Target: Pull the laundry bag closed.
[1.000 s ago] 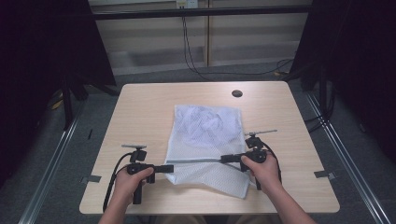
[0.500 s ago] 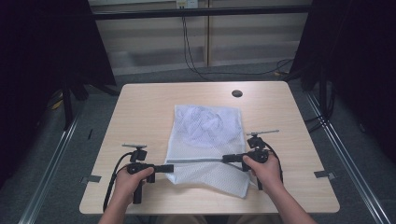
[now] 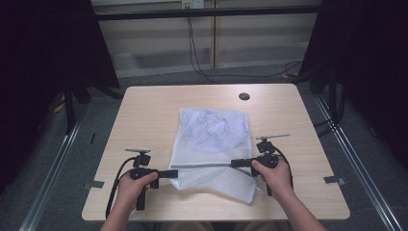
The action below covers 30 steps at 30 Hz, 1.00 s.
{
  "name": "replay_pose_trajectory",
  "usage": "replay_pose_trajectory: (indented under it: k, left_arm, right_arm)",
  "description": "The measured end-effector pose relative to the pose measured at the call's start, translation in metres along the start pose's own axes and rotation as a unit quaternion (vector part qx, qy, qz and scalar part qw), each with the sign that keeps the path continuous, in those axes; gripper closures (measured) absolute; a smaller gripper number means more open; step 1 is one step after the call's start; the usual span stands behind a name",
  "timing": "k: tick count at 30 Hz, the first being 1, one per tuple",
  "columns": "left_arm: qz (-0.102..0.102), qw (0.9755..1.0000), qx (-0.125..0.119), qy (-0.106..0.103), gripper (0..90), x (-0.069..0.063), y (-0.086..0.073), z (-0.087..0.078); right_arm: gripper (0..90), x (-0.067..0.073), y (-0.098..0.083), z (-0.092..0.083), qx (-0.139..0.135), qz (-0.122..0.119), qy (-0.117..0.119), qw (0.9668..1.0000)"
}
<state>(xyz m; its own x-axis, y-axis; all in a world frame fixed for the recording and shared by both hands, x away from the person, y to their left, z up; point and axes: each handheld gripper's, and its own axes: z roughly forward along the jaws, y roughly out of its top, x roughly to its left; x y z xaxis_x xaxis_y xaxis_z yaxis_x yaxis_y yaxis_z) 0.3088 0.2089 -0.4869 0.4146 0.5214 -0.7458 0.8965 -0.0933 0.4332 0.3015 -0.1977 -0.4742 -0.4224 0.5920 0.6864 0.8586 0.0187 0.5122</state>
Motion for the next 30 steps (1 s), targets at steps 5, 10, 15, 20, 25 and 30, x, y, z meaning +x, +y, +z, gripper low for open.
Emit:
replay_pose_trajectory:
  k: [5, 10, 15, 20, 25, 30]
  left_arm:
    - [0.002, 1.0000, 0.001, -0.001, 88.0, 0.0002, 0.0006, 0.0002]
    - [-0.007, 1.0000, -0.002, -0.001, 88.0, 0.0004, 0.0002, 0.0000]
    - [-0.007, 1.0000, -0.001, -0.001, 88.0, 0.0004, 0.0004, 0.0006]
    - [-0.008, 1.0000, -0.001, -0.001, 88.1, 0.0004, 0.0005, 0.0013]
    - [-0.009, 1.0000, -0.001, 0.000, 88.0, 0.0011, 0.0008, 0.0015]
    - [-0.009, 1.0000, 0.000, 0.000, 88.0, 0.0014, 0.0010, 0.0020]
  right_arm:
    - [87.1, 0.0001, -0.0003, -0.0008, -0.001, 0.002, 0.000, 1.0000]
    - [87.1, -0.0013, -0.0009, -0.0027, -0.002, 0.003, -0.005, 1.0000]
    - [87.1, -0.0026, -0.0013, -0.0048, -0.003, 0.005, -0.006, 1.0000]
    - [87.1, -0.0036, -0.0018, -0.0059, -0.004, 0.006, -0.006, 1.0000]
    - [87.1, -0.0042, -0.0020, -0.0066, -0.004, 0.007, -0.006, 0.9999]
    - [87.1, -0.0068, -0.0024, -0.0091, -0.006, 0.009, -0.007, 0.9999]
